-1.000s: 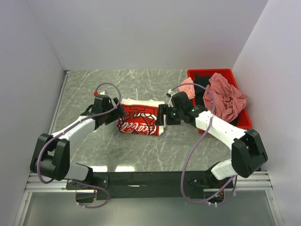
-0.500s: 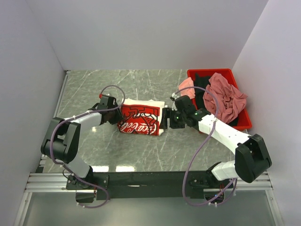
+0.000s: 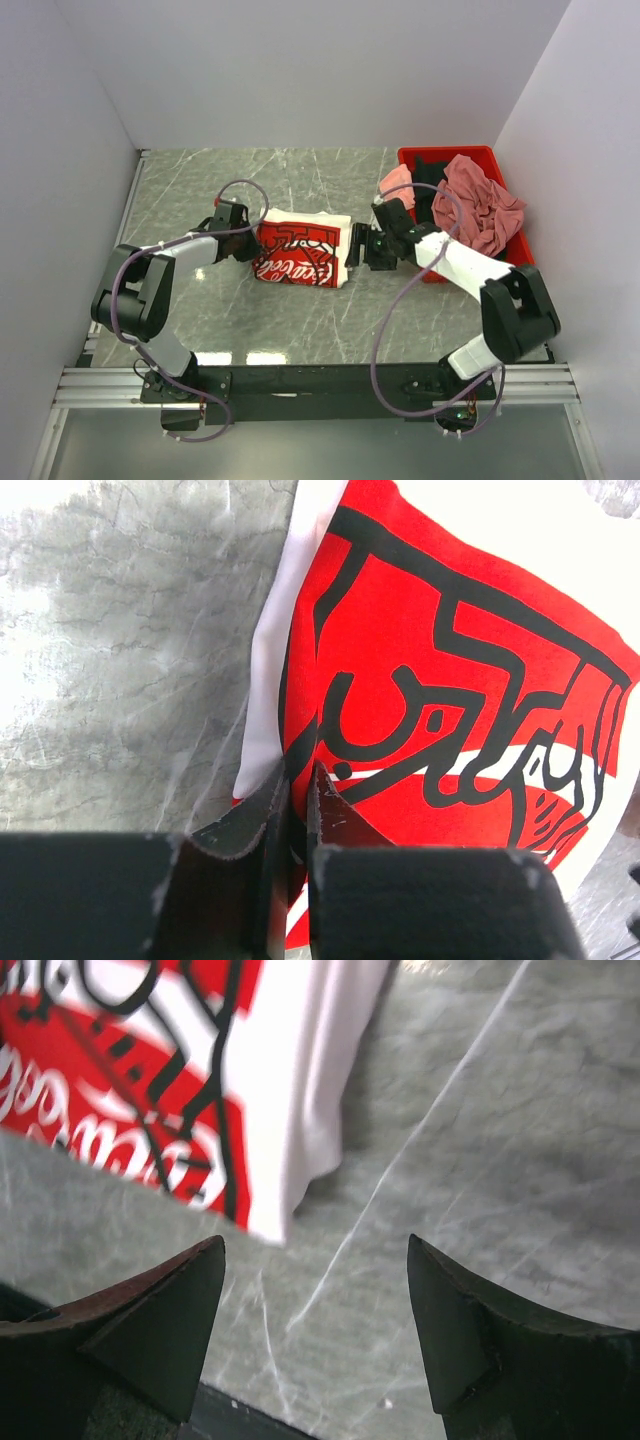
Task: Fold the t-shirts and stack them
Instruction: Neatly place the folded tshirt to the corner
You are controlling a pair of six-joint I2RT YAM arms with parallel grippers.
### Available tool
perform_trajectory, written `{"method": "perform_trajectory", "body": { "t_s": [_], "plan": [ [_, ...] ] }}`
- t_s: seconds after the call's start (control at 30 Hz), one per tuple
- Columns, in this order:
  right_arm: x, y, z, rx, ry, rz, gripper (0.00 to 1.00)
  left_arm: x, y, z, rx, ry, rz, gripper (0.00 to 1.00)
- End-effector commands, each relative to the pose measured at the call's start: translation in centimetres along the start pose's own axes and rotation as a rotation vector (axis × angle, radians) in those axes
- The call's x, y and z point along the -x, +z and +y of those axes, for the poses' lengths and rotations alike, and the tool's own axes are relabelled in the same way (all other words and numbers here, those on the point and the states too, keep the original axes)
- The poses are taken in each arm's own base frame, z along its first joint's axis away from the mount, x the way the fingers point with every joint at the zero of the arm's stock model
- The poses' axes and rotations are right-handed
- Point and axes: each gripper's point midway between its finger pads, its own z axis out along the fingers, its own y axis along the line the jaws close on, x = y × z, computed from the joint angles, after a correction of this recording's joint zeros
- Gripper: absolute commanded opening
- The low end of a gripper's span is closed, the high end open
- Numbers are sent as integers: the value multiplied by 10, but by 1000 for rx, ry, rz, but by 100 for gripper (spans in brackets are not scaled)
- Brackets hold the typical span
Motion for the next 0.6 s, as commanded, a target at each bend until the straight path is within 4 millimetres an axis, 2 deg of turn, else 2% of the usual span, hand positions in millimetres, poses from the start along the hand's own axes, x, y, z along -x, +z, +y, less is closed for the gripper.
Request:
{"method": "perform_trajectory", "body": {
  "t_s": [0.0, 0.07, 0.1, 0.13, 0.2, 0.4, 0.47, 0.5, 0.53, 0.57],
  "plan": [
    [39, 10, 12, 8, 66, -84, 79, 16, -7, -17, -52, 24, -43, 11],
    [46, 19, 19, 29, 79, -85, 79, 16, -7, -18, -54, 21, -41, 11],
    [43, 31, 13, 4, 95, -57, 78, 16, -7, -18, -53, 21, -40, 11],
    [49, 35, 14, -8, 98, -62, 77, 17, -8, -19, -54, 21, -43, 11],
    [43, 50, 7, -39, 124, -25, 77, 19, -8, -18, -42, 23, -46, 11],
    [41, 73, 9, -30, 139, 25, 70, 22, -6, -22, -48, 27, -44, 10],
    [48, 77, 16, -2, 133, 20, 52, 24, -3, -21, -36, 29, -43, 9],
    [49, 84, 19, 17, 118, 29, 35, 30, -1, -23, -27, 33, -50, 9],
    [61, 85, 26, 35, 102, 14, 12, 31, 1, -21, -11, 38, -43, 8],
    [68, 87, 29, 39, 94, 7, 6, 36, 2, -20, 10, 40, -53, 7]
  ]
}}
